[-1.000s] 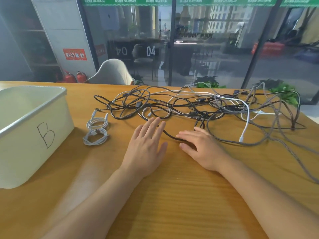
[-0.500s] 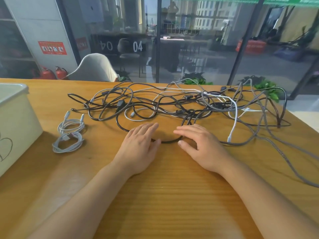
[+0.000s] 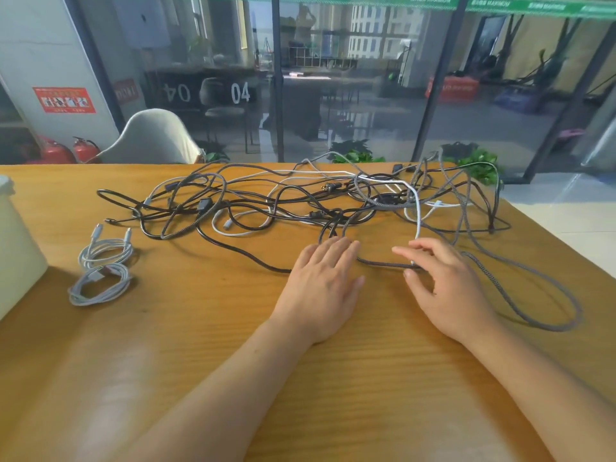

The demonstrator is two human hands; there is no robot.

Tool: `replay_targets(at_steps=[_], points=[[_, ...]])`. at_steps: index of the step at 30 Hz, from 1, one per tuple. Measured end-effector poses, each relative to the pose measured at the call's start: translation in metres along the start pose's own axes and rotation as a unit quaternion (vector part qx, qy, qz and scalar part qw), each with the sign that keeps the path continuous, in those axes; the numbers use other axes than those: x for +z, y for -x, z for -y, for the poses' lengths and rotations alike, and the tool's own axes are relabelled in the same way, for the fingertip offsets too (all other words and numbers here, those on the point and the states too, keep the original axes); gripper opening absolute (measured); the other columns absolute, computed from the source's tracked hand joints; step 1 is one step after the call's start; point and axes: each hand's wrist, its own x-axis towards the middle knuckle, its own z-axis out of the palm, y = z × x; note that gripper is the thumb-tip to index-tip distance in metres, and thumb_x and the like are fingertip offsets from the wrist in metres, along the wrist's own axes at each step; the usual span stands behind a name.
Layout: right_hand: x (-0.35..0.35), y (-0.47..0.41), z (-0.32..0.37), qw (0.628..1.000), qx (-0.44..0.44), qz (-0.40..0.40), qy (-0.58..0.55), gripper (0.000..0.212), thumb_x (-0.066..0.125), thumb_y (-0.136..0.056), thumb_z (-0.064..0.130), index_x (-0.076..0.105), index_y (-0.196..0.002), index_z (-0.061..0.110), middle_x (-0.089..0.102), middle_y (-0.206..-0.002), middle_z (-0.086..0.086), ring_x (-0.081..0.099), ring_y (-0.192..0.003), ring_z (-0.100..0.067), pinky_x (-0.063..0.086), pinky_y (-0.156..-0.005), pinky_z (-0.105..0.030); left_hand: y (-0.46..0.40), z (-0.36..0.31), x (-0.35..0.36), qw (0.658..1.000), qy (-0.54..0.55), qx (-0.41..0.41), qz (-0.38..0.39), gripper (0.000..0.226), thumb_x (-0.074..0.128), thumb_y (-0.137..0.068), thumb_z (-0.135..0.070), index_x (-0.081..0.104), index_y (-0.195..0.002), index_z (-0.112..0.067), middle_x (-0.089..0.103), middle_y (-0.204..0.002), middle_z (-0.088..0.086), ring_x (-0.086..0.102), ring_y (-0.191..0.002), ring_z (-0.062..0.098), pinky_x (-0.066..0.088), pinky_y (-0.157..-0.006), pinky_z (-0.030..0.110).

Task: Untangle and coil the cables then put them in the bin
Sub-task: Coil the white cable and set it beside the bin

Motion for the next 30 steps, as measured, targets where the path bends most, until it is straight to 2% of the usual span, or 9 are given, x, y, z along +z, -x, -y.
replay_targets(at_steps=[5, 8, 10, 16, 20, 23, 30], points=[[0.003, -0.003, -0.005, 0.999, 0.042, -0.032, -0.01, 0.042, 0.061, -0.098, 0.015, 0.066, -0.137, 0.031, 0.052, -0.122, 0.006, 0.058, -0.104, -0.018, 0.048, -0.095, -0.037, -0.011, -0.022, 0.012, 1.0, 0.007, 0.014, 0.013, 0.06, 0.036, -0.105, -0.047, 0.038, -0.156, -0.016, 0.045, -0.158, 0.002, 0.035, -0.15, 0.023, 0.028, -0.122, 0.043], [0.006, -0.005, -0.009, 0.997, 0.073, 0.002, 0.005, 0.045, 0.056, -0.102, 0.016, 0.059, -0.145, 0.03, 0.054, -0.134, 0.005, 0.051, -0.123, -0.017, 0.043, -0.107, -0.04, -0.011, -0.021, 0.011, 1.0, 0.014, 0.005, 0.012, 0.059, 0.037, -0.106, -0.046, 0.037, -0.157, -0.017, 0.044, -0.16, 0.001, 0.034, -0.151, 0.021, 0.028, -0.123, 0.042], [0.009, -0.008, -0.005, 0.998, 0.064, 0.019, 0.004, 0.045, 0.052, -0.105, 0.015, 0.056, -0.148, 0.025, 0.056, -0.142, 0.006, 0.048, -0.133, -0.016, 0.039, -0.114, -0.04, -0.008, -0.02, 0.009, 0.999, 0.031, -0.009, 0.01, 0.058, 0.041, -0.106, -0.044, 0.037, -0.157, -0.018, 0.042, -0.161, 0.0, 0.032, -0.151, 0.019, 0.027, -0.123, 0.041], [0.028, -0.017, 0.03, 0.998, 0.009, 0.025, -0.048, 0.047, 0.047, -0.101, 0.007, 0.059, -0.145, 0.018, 0.061, -0.142, 0.002, 0.053, -0.129, -0.021, 0.041, -0.112, -0.043, 0.001, -0.005, 0.001, 0.992, 0.106, -0.069, -0.007, 0.056, 0.052, -0.104, -0.034, 0.038, -0.156, -0.02, 0.045, -0.157, -0.004, 0.035, -0.148, 0.016, 0.031, -0.119, 0.04], [0.038, -0.027, 0.047, 0.994, 0.05, 0.031, -0.088, 0.05, 0.046, -0.104, 0.006, 0.051, -0.151, 0.021, 0.059, -0.143, 0.005, 0.053, -0.129, -0.017, 0.04, -0.113, -0.04, 0.004, 0.012, -0.005, 0.983, 0.142, -0.118, -0.018, 0.057, 0.054, -0.104, -0.034, 0.038, -0.157, -0.019, 0.049, -0.153, -0.004, 0.041, -0.144, 0.017, 0.034, -0.116, 0.037], [0.046, -0.034, 0.058, 0.992, 0.052, 0.03, -0.108, 0.048, 0.043, -0.106, 0.005, 0.055, -0.149, 0.023, 0.06, -0.143, 0.007, 0.052, -0.13, -0.015, 0.042, -0.114, -0.041, 0.007, 0.021, -0.011, 0.976, 0.159, -0.146, -0.027, 0.057, 0.054, -0.104, -0.034, 0.037, -0.157, -0.021, 0.048, -0.154, -0.005, 0.041, -0.143, 0.015, 0.031, -0.116, 0.034], [0.07, -0.049, 0.086, 0.996, 0.015, 0.043, -0.074, 0.048, 0.045, -0.104, 0.004, 0.06, -0.143, 0.027, 0.056, -0.141, 0.002, 0.049, -0.13, -0.021, 0.041, -0.11, -0.044, 0.019, 0.043, -0.028, 0.972, 0.174, -0.153, -0.027, 0.061, 0.057, -0.103, -0.033, 0.034, -0.159, -0.022, 0.046, -0.157, -0.005, 0.038, -0.147, 0.015, 0.031, -0.121, 0.036]])
